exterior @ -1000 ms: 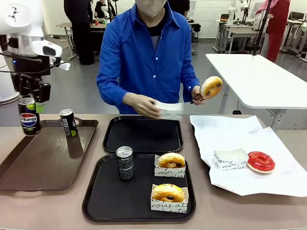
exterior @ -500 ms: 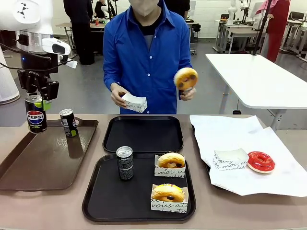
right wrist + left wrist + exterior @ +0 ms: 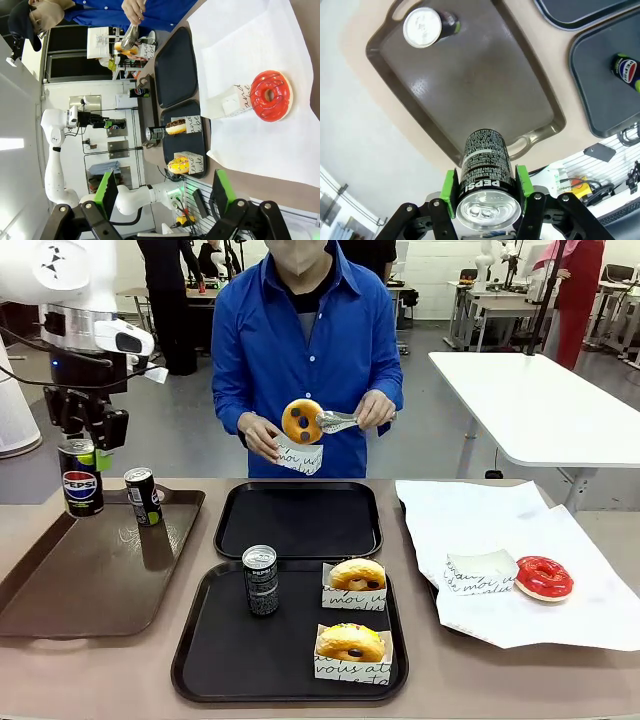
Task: Set up donuts and drinks on trays.
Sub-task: Pick up one Pepsi coke from the Handle tray and place it on the Flat Tray without a Pepsi coke.
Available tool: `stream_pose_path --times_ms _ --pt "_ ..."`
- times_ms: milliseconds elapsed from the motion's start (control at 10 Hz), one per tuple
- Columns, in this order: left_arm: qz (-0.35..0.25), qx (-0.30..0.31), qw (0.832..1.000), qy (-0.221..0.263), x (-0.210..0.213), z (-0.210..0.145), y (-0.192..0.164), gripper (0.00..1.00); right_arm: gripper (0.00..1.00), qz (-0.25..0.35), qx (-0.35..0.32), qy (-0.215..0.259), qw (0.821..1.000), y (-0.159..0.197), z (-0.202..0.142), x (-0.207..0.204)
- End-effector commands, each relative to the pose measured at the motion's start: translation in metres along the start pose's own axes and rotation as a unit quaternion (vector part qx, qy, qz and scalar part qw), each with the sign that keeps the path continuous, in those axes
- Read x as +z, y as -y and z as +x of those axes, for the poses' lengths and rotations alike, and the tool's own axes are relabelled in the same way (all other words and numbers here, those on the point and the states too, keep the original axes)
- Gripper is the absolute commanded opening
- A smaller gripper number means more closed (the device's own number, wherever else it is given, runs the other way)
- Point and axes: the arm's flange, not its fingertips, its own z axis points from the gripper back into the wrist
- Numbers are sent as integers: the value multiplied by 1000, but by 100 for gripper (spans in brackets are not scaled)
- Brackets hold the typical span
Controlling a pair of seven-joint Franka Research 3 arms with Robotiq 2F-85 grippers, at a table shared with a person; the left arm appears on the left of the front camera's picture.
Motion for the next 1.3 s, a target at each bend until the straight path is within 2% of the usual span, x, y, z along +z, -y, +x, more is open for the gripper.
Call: stream_pose_path --times_ms 0,200,700,800,900,1100,1200 --pt "34 -33 999 3 22 24 22 57 100 7 1 3 1000 -1 0 0" --pt "31 -45 998 21 28 39 46 57 100 7 1 3 1000 -1 0 0" --pt "-4 -97 994 44 26 108 100 57 100 7 1 3 1000 -1 0 0" --pt "6 -99 995 23 22 92 93 57 100 7 1 3 1000 -1 0 0" --pt "4 -99 995 11 25 56 68 57 100 7 1 3 1000 -1 0 0" --pt "-36 -95 994 25 26 -29 12 57 100 7 1 3 1000 -1 0 0" --pt "-39 -78 995 40 22 -49 0 57 100 7 1 3 1000 -1 0 0"
